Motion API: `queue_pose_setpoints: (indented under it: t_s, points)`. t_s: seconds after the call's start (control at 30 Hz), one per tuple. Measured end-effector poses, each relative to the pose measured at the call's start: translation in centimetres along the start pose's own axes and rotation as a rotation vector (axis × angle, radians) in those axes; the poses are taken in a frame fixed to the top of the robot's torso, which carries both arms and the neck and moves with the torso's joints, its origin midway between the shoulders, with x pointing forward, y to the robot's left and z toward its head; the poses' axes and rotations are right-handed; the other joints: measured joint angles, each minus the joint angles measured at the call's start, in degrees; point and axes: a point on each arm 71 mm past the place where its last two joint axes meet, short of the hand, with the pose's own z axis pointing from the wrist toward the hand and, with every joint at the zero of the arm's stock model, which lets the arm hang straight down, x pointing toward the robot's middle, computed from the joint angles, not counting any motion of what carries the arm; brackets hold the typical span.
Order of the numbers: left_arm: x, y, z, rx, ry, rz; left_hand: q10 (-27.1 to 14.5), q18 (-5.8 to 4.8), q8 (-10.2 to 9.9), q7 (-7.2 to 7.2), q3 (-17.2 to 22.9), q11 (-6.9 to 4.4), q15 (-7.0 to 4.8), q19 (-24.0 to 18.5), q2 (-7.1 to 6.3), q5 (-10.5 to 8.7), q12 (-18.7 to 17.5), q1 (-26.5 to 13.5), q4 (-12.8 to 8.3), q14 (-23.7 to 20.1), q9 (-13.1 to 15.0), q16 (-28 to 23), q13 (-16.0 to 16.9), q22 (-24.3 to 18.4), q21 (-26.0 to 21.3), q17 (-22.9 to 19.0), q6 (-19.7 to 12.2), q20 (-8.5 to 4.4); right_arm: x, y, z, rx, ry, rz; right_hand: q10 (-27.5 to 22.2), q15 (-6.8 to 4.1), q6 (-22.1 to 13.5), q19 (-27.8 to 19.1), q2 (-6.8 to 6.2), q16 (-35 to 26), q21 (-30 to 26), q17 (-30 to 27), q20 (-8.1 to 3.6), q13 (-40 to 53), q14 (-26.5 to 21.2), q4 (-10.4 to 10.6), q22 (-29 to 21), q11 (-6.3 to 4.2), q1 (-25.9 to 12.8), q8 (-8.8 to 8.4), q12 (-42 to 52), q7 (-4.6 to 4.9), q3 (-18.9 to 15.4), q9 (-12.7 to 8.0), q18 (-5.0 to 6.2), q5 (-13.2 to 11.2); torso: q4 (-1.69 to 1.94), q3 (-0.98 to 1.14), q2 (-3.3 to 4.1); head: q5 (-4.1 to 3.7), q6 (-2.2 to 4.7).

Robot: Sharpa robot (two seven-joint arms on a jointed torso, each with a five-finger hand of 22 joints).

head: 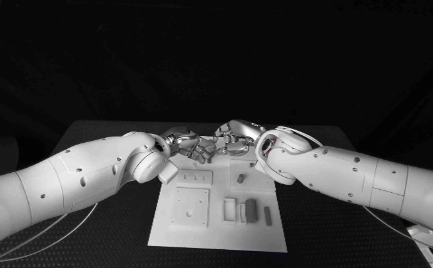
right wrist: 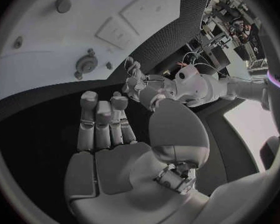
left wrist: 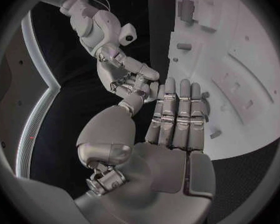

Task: Assemble the parts on the task board

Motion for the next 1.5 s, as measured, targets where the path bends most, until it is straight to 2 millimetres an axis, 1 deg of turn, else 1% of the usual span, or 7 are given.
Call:
queue_pose_setpoints:
  t_s: [0.2,0.7,0.83,0.93,1.1,1.23,1.5]
  points:
    - [-0.5,0.4,0.0,-0.029,-0.014,0.019,0.49,-0.01,0.0,0.03,0.0,-0.07,-0.21,0.21,0.36,-0.01,0.0,-0.35,0.0,0.21,0.0,0.0,0.27,0.15,0.0,0.3,0.4,-0.2,-0.5,-1.0,-0.4,0.011,-0.021,0.041,-2.46,2.87,-3.63,-3.03,-1.32,-1.7,-1.92,-0.71,2.05,-0.44,-2.71,0.06,-0.02,2.46,-1.04,-2.72,-1.11,3.63,-3.56,-1.89,0.19,0.0,0.01,0.0,-0.01,0.08,-0.07]
    - [-1.3,1.5,0.2,-0.157,-0.015,0.177,1.63,-0.01,0.33,0.33,-0.01,-0.59,-0.8,1.55,0.85,-0.02,0.62,-0.86,0.0,1.69,0.7,0.37,1.19,0.84,0.44,1.34,0.71,-0.91,-5.6,-5.5,-0.7,0.093,-0.226,0.214,-3.0,3.07,-3.96,-3.83,-1.69,-2.08,-2.3,-1.39,2.85,-1.29,-3.48,1.24,-0.14,2.99,-1.4,-2.81,-1.39,3.74,-4.73,-2.51,0.42,0.0,0.05,0.02,-0.01,0.57,-0.6]
    - [-1.5,1.6,0.3,-0.174,-0.031,0.254,3.69,0.0,1.39,0.33,-0.76,-1.59,-2.64,6.12,1.42,-0.15,2.29,-1.45,-0.04,6.01,2.11,3.59,3.16,2.76,3.26,4.26,0.71,-2.62,-7.3,-6.4,-0.6,0.114,-0.271,0.245,-3.0,3.07,-3.96,-3.82,-1.69,-2.08,-2.52,-1.41,2.85,-1.38,-3.48,1.08,-0.14,2.99,-1.41,-2.81,-1.39,3.74,-4.89,-2.58,0.42,0.0,0.04,0.02,-0.01,0.66,-0.73]
    - [-1.7,1.7,0.4,-0.184,-0.043,0.304,5.91,-0.01,1.51,-0.01,-1.88,-3.22,-5.72,11.36,1.43,0.06,5.62,-1.45,-0.18,10.45,3.27,10.07,6.59,6.3,7.65,8.84,1.06,-4.93,-8.1,-7.0,-0.5,0.128,-0.296,0.258,-3.0,3.07,-3.95,-3.82,-1.5,-2.08,-2.52,-1.47,2.85,-1.38,-3.48,0.92,-0.14,2.99,-1.59,-2.81,-1.39,3.74,-5.04,-2.58,0.41,0.0,0.02,0.02,-0.01,0.71,-0.91]
    - [-1.2,1.5,0.7,-0.198,-0.04,0.382,7.11,0.81,1.29,-1.79,-2.04,-6.5,-12.35,19.58,0.57,0.27,23.37,-0.55,0.17,15.77,4.56,32.0,23.71,19.8,21.23,19.41,1.46,-10.19,-8.7,-7.5,-0.3,0.141,-0.315,0.272,-3.0,3.07,-3.95,-4.02,-1.45,-2.08,-2.52,-1.47,3.05,-1.44,-3.47,0.9,-0.14,2.99,-1.64,-2.81,-1.39,3.73,-5.06,-2.64,0.46,0.0,0.01,0.03,-0.01,0.75,-1.18]
    - [-0.7,1.6,0.9,-0.22,-0.026,0.451,7.61,0.22,0.63,-2.28,-0.18,-7.5,-12.87,24.2,0.57,0.26,31.95,-0.55,0.03,17.68,4.55,39.82,31.28,24.04,26.24,19.81,1.05,-12.55,-8.8,-7.6,-0.3,0.143,-0.318,0.283,-3.0,3.07,-3.95,-4.02,-1.46,-2.08,-2.53,-1.52,3.05,-1.5,-3.47,0.76,-0.14,2.99,-1.64,-2.81,-1.39,3.73,-5.2,-2.64,0.47,0.0,0.01,0.05,0.02,0.82,-1.49]
    - [-0.2,1.7,1.5,-0.283,-0.03,0.551,7.81,0.21,-0.26,-2.53,1.41,-7.7,-13.21,26.44,0.62,0.21,35.95,-0.6,-0.05,19.17,4.55,44.83,35.17,25.42,27.93,18.9,0.88,-12.7,-8.8,-7.5,-0.2,0.142,-0.32,0.294,-3.0,3.07,-3.95,-4.02,-1.46,-2.08,-2.53,-1.52,3.05,-1.51,-3.47,0.76,-0.14,2.99,-1.63,-2.81,-1.39,3.73,-5.2,-2.69,0.48,0.0,-0.02,0.05,0.02,0.91,-1.96]
